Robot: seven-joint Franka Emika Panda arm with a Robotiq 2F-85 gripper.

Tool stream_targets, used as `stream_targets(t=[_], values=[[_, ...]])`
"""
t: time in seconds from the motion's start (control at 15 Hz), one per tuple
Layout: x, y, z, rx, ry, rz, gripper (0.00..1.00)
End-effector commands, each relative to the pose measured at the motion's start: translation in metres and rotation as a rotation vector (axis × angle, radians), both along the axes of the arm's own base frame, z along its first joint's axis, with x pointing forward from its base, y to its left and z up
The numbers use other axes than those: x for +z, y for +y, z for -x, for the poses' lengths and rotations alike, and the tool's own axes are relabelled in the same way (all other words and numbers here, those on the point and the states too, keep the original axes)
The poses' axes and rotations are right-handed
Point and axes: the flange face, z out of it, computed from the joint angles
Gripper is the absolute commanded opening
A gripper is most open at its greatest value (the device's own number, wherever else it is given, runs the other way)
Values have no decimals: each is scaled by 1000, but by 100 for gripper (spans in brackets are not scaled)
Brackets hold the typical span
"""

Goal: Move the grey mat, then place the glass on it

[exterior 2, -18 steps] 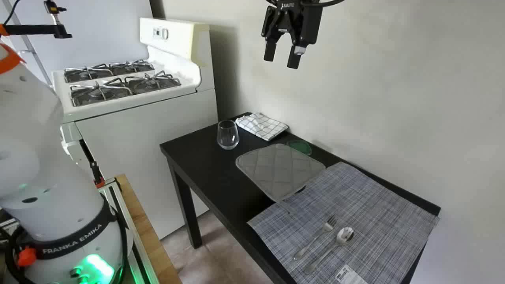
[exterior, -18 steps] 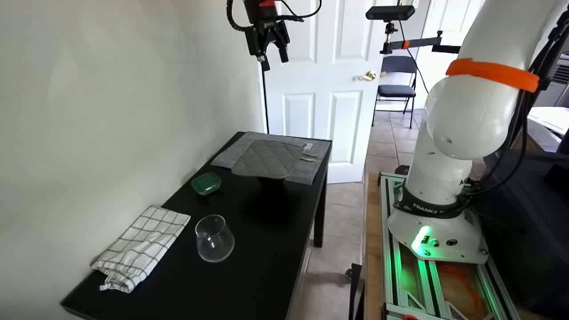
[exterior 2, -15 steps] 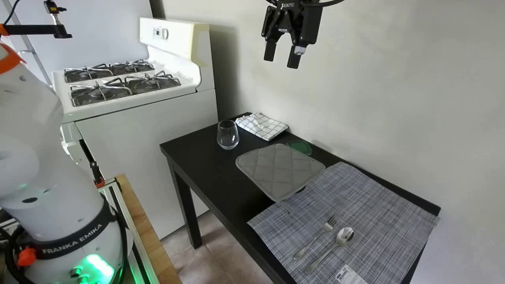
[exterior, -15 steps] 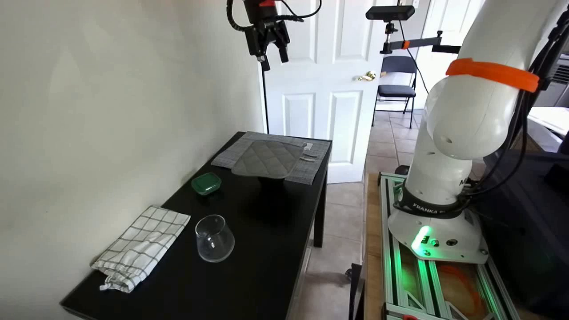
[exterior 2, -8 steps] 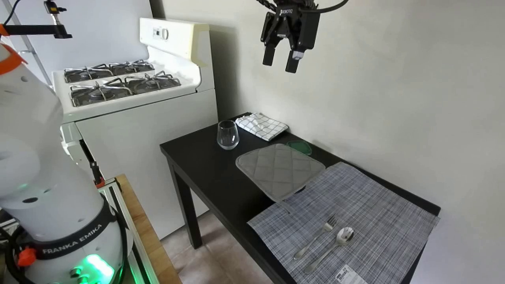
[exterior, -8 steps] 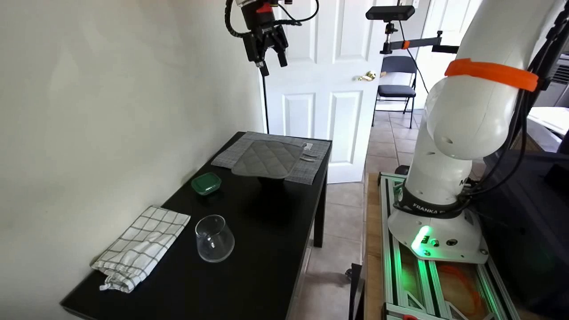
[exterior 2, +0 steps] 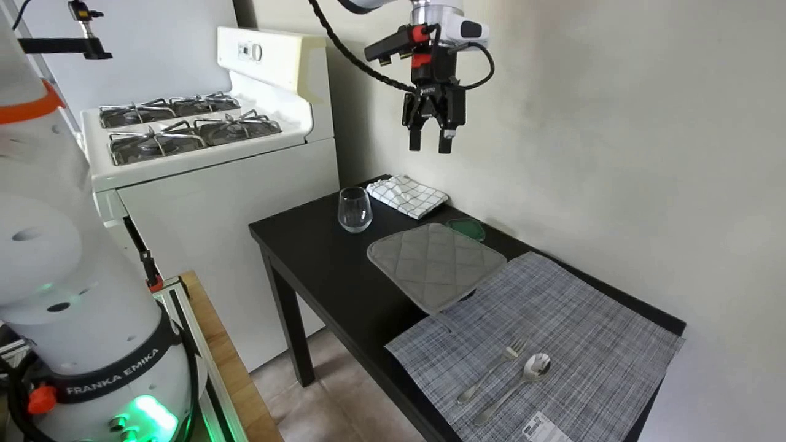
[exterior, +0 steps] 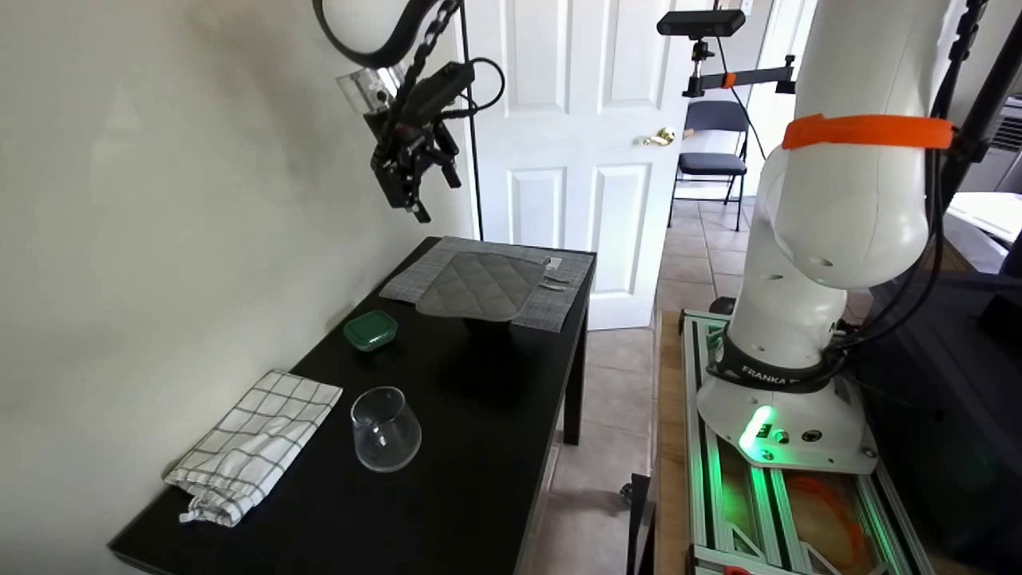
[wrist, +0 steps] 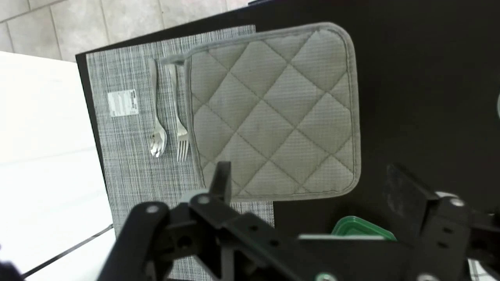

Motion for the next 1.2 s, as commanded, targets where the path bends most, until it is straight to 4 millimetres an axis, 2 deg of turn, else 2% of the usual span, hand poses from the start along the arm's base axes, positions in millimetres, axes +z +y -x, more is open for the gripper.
stream_targets(t=[0.0, 0.27, 0.4, 0.67, 0.87, 1.13], values=[[-38, 30, -21, 59, -64, 91, 100], [-74, 61, -33, 154, -126, 108, 100], [-91, 71, -35, 170, -121, 57, 100], [-120, 91, -29, 220, -89, 70, 100], [-138, 96, -15, 228, -35, 68, 100], [-163, 85, 9, 203, 36, 90, 100]])
